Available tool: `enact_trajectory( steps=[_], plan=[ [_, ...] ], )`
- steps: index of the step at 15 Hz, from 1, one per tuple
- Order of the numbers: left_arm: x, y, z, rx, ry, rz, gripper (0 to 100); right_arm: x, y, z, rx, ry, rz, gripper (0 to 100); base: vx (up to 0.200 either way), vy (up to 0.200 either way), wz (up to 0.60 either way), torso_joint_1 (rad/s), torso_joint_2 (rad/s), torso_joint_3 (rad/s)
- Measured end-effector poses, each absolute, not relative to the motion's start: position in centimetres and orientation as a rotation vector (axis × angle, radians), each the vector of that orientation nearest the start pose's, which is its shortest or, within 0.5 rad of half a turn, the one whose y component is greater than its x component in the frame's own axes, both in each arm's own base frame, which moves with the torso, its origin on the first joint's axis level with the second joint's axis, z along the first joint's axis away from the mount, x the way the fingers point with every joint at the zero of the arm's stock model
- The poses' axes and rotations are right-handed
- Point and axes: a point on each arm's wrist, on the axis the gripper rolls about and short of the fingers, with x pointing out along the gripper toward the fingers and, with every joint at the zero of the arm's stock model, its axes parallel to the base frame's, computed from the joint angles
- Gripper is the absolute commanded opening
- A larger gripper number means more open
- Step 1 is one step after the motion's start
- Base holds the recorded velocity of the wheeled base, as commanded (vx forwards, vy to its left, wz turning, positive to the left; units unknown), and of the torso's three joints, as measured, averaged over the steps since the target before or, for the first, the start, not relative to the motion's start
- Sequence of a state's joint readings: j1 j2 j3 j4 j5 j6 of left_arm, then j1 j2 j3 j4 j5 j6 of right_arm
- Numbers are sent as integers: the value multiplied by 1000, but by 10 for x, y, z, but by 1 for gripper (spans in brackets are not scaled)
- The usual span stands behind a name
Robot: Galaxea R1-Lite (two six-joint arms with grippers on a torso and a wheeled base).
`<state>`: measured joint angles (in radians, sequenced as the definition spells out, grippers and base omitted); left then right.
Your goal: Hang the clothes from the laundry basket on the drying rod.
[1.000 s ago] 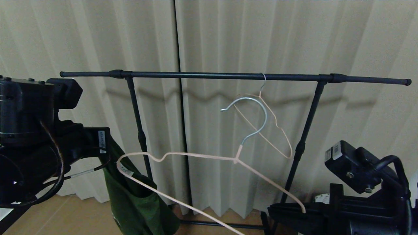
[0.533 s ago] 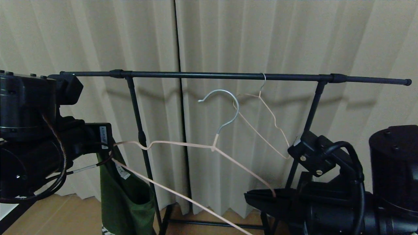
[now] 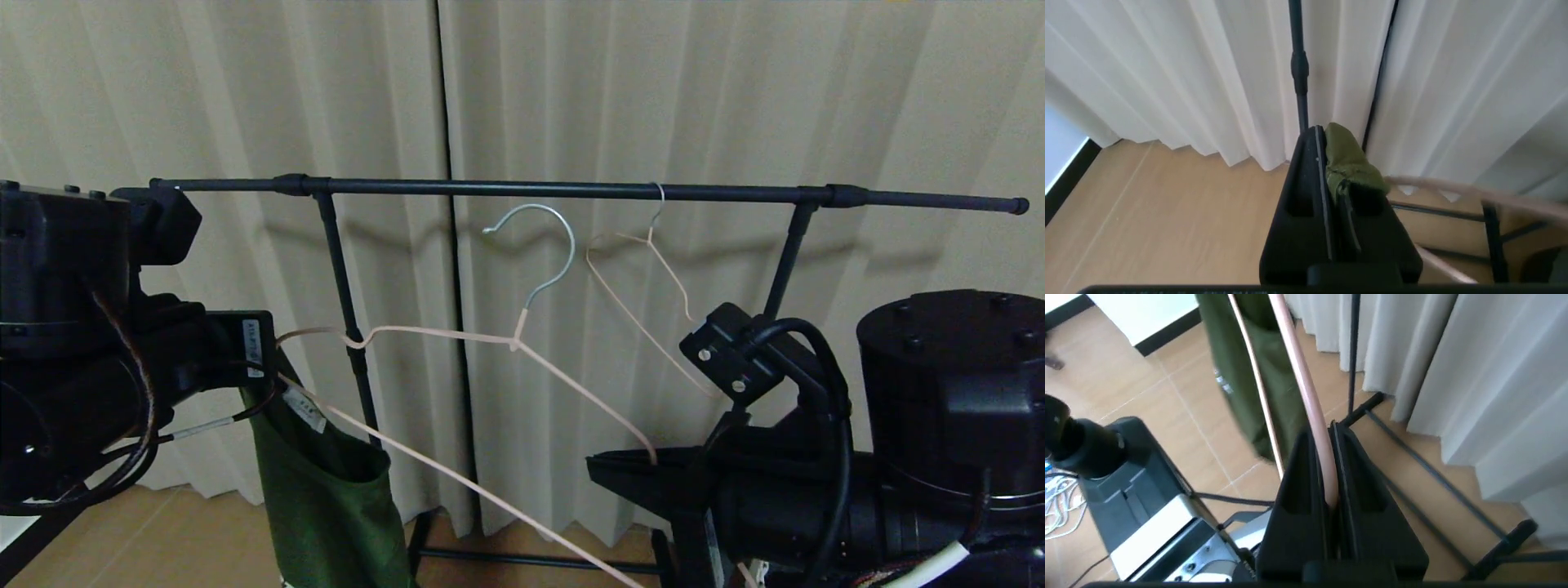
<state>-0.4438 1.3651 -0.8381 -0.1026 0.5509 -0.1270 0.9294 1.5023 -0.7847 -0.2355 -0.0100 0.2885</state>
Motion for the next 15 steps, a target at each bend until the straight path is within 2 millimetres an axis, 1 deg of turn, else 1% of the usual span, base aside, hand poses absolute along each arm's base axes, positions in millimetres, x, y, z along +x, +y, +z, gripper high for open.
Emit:
enact_trajectory(
  steps=[4, 12, 15],
  plan=[
    [203, -82, 233, 86, 346, 196, 0, 145, 204, 192, 35, 576, 850, 0, 0, 0, 0, 0, 0, 0],
    [203, -82, 231, 93, 354, 197, 0, 144, 207, 198, 54, 540, 870, 0, 0, 0, 0, 0, 0, 0],
    [203, -82, 230, 95, 357, 197, 0, 139, 211, 198, 49, 536, 895, 0, 0, 0, 0, 0, 0, 0]
  ],
)
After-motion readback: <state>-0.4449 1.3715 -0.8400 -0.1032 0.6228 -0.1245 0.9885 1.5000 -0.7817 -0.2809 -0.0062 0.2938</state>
